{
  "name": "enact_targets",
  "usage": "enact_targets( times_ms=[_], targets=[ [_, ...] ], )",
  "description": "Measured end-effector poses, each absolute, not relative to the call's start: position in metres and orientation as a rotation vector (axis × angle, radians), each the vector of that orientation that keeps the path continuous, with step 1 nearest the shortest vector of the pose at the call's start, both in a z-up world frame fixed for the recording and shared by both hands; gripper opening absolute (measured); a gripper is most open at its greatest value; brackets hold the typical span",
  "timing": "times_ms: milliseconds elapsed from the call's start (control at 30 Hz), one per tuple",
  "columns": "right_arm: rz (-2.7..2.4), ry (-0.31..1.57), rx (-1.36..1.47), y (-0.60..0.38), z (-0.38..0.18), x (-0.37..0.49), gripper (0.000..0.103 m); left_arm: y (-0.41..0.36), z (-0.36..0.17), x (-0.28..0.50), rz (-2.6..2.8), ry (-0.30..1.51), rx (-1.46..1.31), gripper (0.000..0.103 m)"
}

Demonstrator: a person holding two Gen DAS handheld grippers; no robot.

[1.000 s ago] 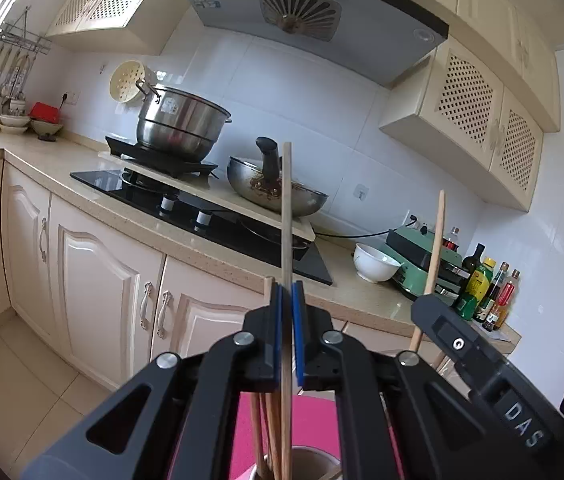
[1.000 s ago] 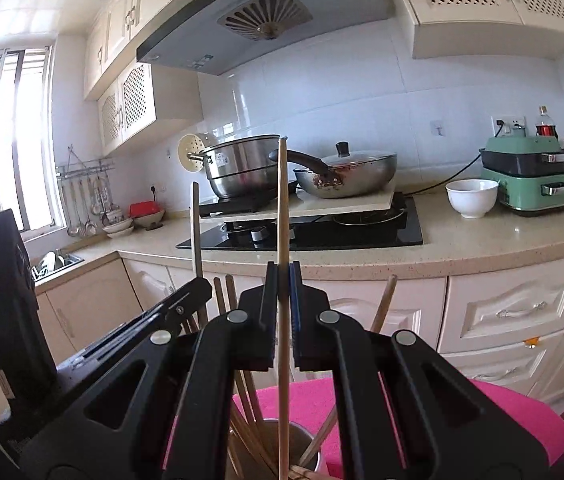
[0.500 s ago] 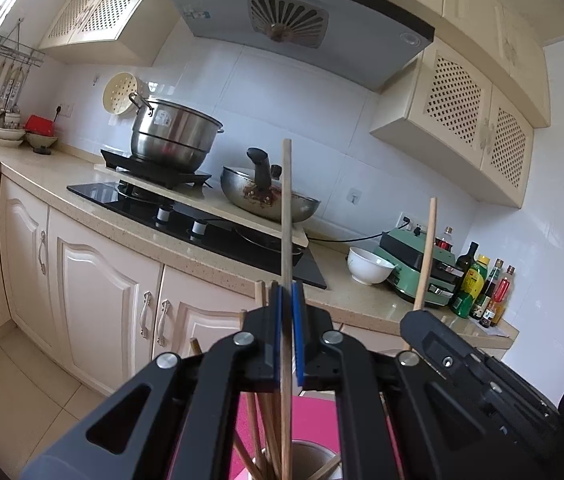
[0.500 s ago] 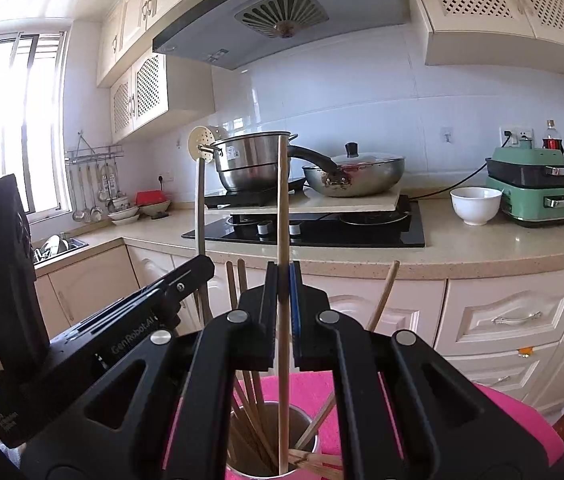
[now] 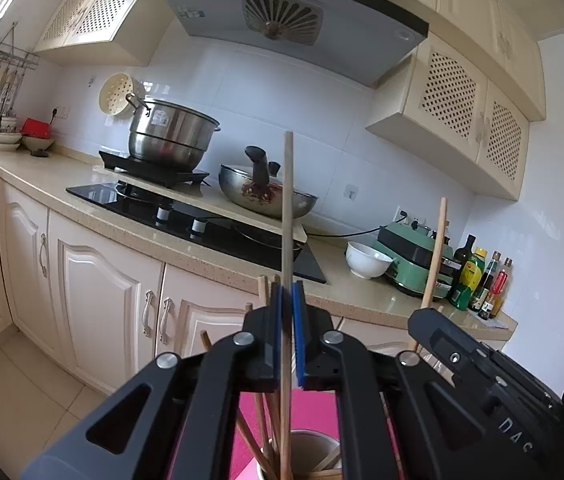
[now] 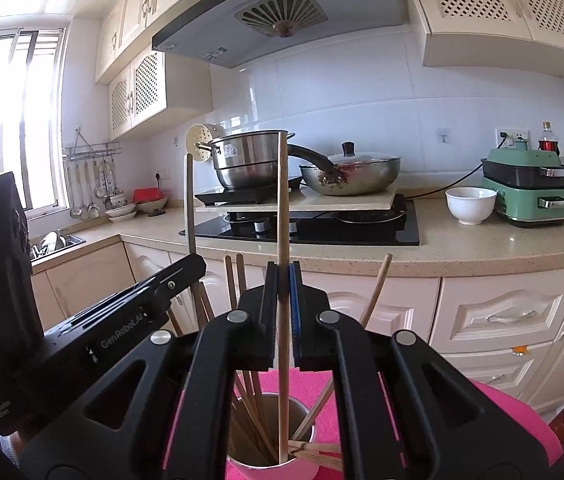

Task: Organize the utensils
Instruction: 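Lift the left tool's chopstick over the cup while the right tool carries its chopstick there, then open both tools over the pink cup to drop their chopsticks in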

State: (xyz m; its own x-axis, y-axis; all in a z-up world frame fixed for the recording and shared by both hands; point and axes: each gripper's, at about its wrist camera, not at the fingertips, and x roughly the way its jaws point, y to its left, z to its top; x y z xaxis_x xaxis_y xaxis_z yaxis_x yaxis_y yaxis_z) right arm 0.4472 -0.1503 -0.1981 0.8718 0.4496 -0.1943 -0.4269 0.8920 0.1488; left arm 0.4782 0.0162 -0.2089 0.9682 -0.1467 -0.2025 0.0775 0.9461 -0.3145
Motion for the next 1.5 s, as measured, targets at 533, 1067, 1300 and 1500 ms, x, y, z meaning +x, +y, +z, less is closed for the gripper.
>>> enact_targets(
  times_ms=[533, 1067, 1300, 1500],
  targets=[
    [0.445, 0.245, 0.118, -0.155, -0.198, 0.445, 0.006, 0.017, -0.201, 0.476, -0.096, 0.261, -0.275, 0.027],
    [0.426, 0.258, 0.139, -0.16, -0.184, 0.436, 0.007, 0.015, -0.177, 0.457, -0.046, 0.283, -0.212, 0.042],
    [0.418, 0.247, 0.121, -0.158, -0.166, 0.415, 0.007, 0.017, -0.159, 0.438, -0.034, 0.288, -0.192, 0.044],
    [0.404, 0.234, 0.11, -0.159, -0.152, 0.388, 0.007, 0.014, -0.142, 0.408, -0.043, 0.277, -0.167, 0.045]
  ],
)
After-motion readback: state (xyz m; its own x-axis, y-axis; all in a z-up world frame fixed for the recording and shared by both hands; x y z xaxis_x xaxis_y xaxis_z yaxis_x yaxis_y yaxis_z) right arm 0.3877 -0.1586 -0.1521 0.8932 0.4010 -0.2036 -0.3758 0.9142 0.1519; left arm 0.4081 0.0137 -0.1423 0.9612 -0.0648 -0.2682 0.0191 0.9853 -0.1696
